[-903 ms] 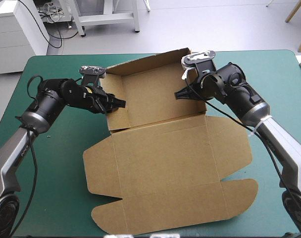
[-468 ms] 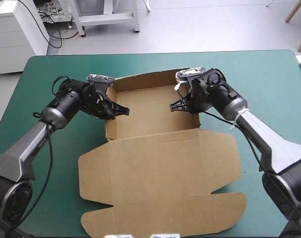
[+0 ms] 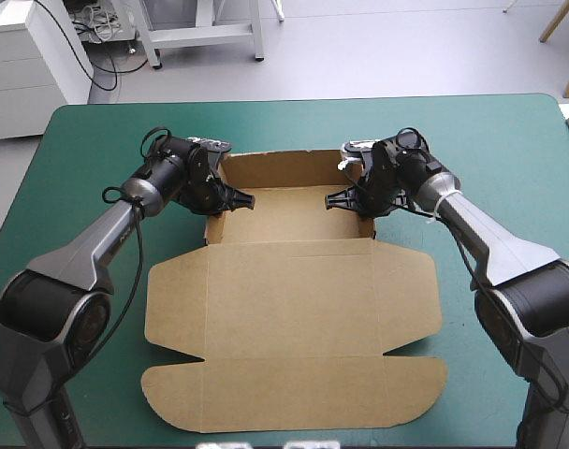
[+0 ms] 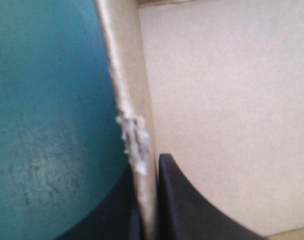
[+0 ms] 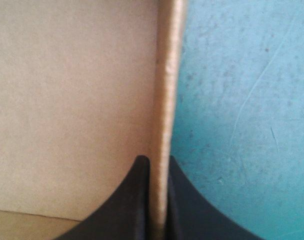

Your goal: Fold the box

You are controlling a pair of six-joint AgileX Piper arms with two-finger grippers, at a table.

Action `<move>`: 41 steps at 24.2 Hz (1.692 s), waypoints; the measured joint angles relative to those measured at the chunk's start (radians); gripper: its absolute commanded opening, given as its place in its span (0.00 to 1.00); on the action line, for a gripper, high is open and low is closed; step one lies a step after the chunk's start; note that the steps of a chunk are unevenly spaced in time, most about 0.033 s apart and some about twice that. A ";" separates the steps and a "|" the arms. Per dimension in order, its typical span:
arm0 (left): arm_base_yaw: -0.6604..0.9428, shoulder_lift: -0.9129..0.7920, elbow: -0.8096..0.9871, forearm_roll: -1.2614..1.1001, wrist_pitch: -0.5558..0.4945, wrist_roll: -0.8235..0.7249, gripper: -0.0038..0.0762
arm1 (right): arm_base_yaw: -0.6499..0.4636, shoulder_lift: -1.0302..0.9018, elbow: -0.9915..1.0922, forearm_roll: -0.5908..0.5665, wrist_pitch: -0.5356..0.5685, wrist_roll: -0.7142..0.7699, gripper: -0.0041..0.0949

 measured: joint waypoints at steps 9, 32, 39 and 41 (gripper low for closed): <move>0.001 0.052 -0.040 -0.010 0.053 0.042 0.12 | -0.002 0.012 -0.013 0.000 0.014 -0.027 0.09; -0.009 -0.051 -0.286 0.025 0.219 0.212 0.57 | -0.003 -0.125 -0.214 -0.029 0.163 -0.103 0.50; -0.009 -0.224 -0.286 0.029 0.230 0.212 0.57 | -0.003 -0.234 -0.215 -0.029 0.175 -0.086 0.50; -0.009 -0.284 -0.286 0.029 0.230 0.212 0.57 | -0.003 -0.254 -0.216 -0.029 0.177 -0.084 0.50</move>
